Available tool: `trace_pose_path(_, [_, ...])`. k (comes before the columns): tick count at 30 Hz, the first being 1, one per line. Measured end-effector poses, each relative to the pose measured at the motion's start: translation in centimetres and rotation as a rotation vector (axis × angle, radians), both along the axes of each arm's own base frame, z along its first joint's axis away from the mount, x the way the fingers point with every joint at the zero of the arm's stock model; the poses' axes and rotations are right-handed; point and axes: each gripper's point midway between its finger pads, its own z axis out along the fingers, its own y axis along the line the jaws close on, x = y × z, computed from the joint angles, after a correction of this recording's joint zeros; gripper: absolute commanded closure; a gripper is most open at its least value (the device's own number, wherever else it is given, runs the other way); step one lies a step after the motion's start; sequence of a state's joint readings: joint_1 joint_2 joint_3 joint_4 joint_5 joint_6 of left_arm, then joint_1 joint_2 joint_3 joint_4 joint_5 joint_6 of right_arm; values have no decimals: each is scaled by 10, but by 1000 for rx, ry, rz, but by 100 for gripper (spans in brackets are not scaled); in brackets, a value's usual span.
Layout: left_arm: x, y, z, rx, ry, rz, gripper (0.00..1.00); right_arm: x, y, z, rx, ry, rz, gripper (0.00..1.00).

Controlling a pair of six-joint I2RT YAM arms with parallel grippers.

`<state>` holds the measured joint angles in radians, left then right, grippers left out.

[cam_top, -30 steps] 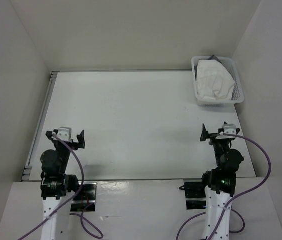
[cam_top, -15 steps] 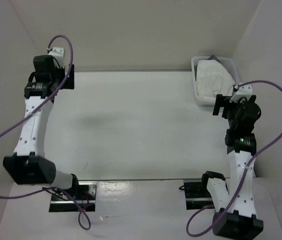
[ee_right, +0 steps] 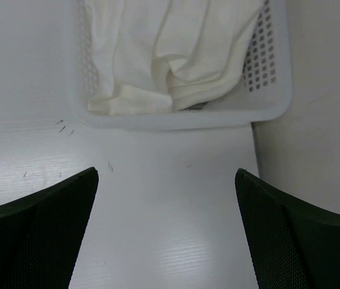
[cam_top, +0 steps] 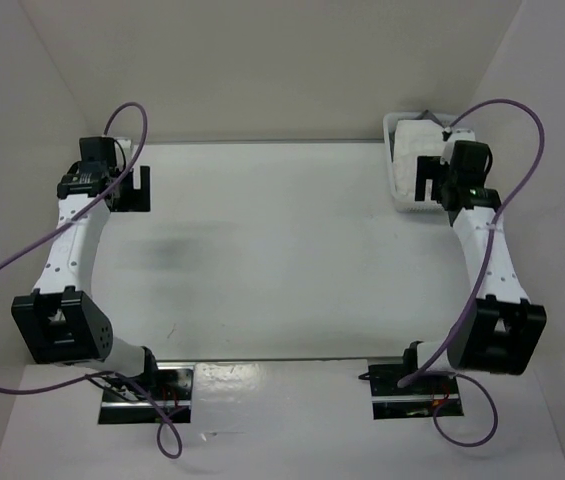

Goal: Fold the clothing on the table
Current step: Grab the skirt from the pile, then move the skirt to the center of the board

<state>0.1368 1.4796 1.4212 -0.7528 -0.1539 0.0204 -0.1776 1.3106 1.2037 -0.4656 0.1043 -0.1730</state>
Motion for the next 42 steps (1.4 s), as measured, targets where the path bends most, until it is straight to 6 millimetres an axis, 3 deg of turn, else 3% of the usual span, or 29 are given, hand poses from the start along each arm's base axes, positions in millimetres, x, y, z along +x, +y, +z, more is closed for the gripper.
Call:
trace_pose_path(3, [-3,-1,8,3,-45,3,0,32,14,-12,6,43,39,2])
trace_pose_path(8, [-21,-2,-11,2,-22,0,0,96,19,-41,38,99,71,2])
trace_pose_path(13, [-41,-5,-26,0,3,-3,0,120,15,-97,55,202,70,2])
trace_pose_path(16, [-53,-7,-31,0,5,-7,0,127,14,-126,64,255,66,14])
trace_pose_path(18, [-60,-8,-31,4,-4,-10,0,134,11,-138,59,274,65,53])
trace_pose_path(20, [-66,-9,-29,13,-13,-22,0,140,9,-147,54,286,60,100])
trace_pose_path(25, [-69,-10,-21,20,-43,-36,0,144,2,-141,42,272,25,100])
trace_pose_path(28, [-68,-11,-21,25,-43,-56,0,142,-3,-112,28,226,17,100])
trace_pose_path(30, [-68,-11,-21,23,-43,-61,0,139,-5,-75,15,162,18,100])
trace_pose_path(35, [-70,-14,-22,14,-45,-76,0,116,9,76,7,-137,82,100])
trace_pose_path(37, [-72,-15,-22,19,-45,-94,0,102,26,144,36,-283,159,100])
trace_pose_path(39, [-73,-16,-22,20,-49,-100,0,86,51,196,86,-402,276,100])
trace_pose_path(42, [-75,-17,-21,17,-55,-105,0,64,100,234,180,-480,492,100])
